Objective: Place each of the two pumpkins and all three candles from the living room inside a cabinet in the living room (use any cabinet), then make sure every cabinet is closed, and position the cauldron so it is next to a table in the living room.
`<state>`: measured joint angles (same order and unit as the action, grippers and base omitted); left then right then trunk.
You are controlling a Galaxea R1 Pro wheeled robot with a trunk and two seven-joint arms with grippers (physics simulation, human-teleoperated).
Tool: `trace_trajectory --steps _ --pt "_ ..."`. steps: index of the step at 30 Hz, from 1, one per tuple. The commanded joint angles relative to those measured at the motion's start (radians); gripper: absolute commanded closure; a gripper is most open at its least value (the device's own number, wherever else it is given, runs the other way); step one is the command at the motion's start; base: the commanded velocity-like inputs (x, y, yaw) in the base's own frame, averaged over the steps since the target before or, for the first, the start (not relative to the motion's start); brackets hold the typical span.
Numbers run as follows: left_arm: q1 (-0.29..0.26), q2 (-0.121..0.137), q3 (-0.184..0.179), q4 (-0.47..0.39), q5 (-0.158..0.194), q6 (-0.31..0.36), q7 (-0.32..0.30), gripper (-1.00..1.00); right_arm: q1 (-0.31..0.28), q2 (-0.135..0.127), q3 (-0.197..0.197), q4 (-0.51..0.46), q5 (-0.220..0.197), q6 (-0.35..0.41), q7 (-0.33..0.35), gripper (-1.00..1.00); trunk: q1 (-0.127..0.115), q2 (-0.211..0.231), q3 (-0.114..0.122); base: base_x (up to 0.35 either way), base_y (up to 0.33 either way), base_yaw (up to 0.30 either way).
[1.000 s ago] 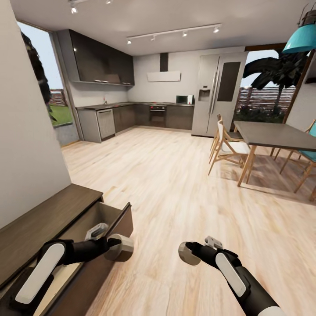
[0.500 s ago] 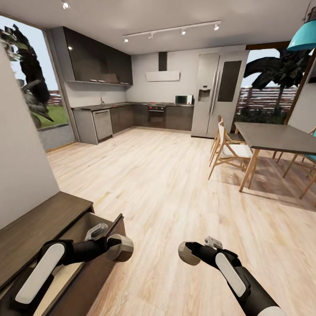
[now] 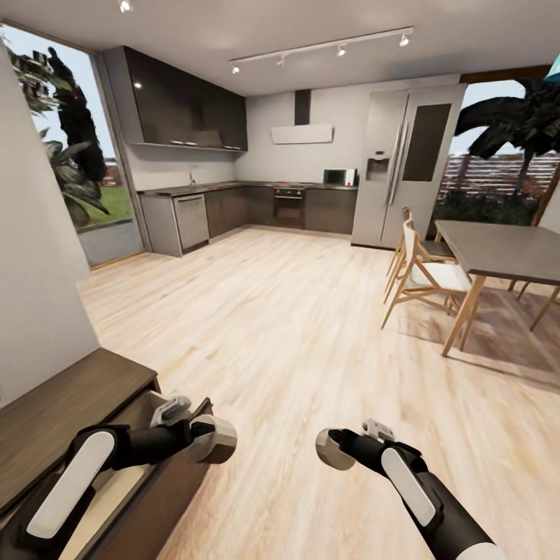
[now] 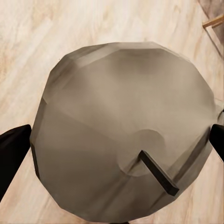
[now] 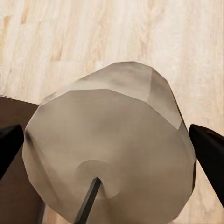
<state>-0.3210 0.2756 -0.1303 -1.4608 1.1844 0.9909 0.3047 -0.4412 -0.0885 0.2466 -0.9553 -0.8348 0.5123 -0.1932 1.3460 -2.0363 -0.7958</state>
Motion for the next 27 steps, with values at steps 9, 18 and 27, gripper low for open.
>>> trace_trajectory --steps 9,18,27 --pt "-0.001 0.001 -0.002 -0.001 0.016 0.0 0.011 1.0 -0.001 -0.002 0.003 -0.002 -0.012 0.0 -0.009 1.0 0.0 0.0 -0.001 0.296 -0.093 0.281" --pt "-0.001 0.001 -0.002 -0.001 0.017 0.0 0.011 1.0 -0.001 -0.002 0.003 -0.003 -0.012 0.0 -0.009 1.0 0.0 0.0 -0.001 0.27 -0.212 0.288" --pt "-0.001 0.001 -0.003 -0.001 0.017 0.0 0.011 1.0 -0.001 -0.002 0.003 -0.003 -0.012 0.0 -0.009 1.0 0.0 0.0 -0.001 0.218 -0.231 0.288"
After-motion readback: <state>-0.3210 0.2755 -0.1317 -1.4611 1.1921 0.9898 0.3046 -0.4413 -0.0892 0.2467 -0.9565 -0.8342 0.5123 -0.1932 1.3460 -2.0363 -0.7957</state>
